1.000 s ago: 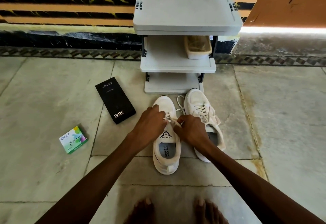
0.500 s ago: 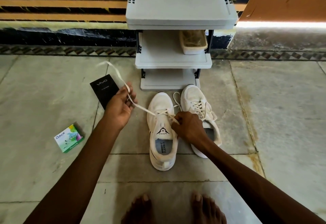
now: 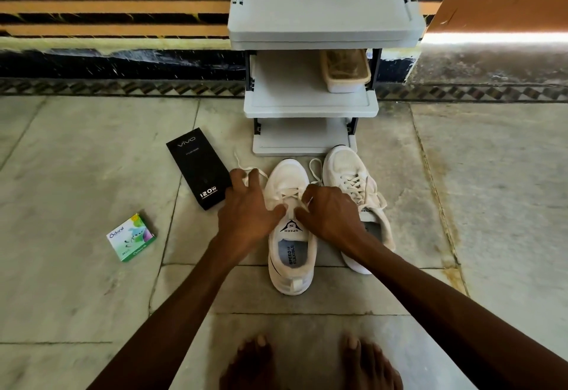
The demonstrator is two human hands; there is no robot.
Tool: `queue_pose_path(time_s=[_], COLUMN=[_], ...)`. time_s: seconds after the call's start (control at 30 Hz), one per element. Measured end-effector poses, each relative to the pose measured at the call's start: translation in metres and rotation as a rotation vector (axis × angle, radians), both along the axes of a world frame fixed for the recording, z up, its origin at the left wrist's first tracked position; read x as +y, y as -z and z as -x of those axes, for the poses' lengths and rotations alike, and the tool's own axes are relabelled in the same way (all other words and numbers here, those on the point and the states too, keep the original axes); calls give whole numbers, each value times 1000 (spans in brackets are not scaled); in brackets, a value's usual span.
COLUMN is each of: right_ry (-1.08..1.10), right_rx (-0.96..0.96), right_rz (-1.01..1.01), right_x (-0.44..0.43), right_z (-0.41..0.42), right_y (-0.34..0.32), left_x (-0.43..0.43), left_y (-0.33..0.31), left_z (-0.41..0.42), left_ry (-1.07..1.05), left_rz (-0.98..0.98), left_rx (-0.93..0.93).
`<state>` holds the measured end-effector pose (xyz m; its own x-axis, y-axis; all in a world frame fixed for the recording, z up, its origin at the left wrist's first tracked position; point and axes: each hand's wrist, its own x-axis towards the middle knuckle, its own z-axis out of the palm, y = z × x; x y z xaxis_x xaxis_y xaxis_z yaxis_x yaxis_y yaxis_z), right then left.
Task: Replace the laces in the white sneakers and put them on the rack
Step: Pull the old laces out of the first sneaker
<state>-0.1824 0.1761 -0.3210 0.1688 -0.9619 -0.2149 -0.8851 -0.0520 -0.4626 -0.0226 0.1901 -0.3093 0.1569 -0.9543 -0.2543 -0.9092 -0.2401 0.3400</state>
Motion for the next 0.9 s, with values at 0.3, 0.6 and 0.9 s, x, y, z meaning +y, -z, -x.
queue_pose_path(time_s=[0.3, 0.6, 0.9], right_ry=[-22, -175, -347], right_rx=[-64, -64, 198], right_rz=[48, -18, 35], right_x=[-5, -12, -17], right_z=[-7, -2, -13], right_y=[2, 6, 0], left_x=[-6, -11, 0], left_y=[27, 33, 31], left_z=[10, -10, -2], left_ry=[-102, -180, -125], left_rz=[87, 45, 138], left_rx=[180, 436, 389])
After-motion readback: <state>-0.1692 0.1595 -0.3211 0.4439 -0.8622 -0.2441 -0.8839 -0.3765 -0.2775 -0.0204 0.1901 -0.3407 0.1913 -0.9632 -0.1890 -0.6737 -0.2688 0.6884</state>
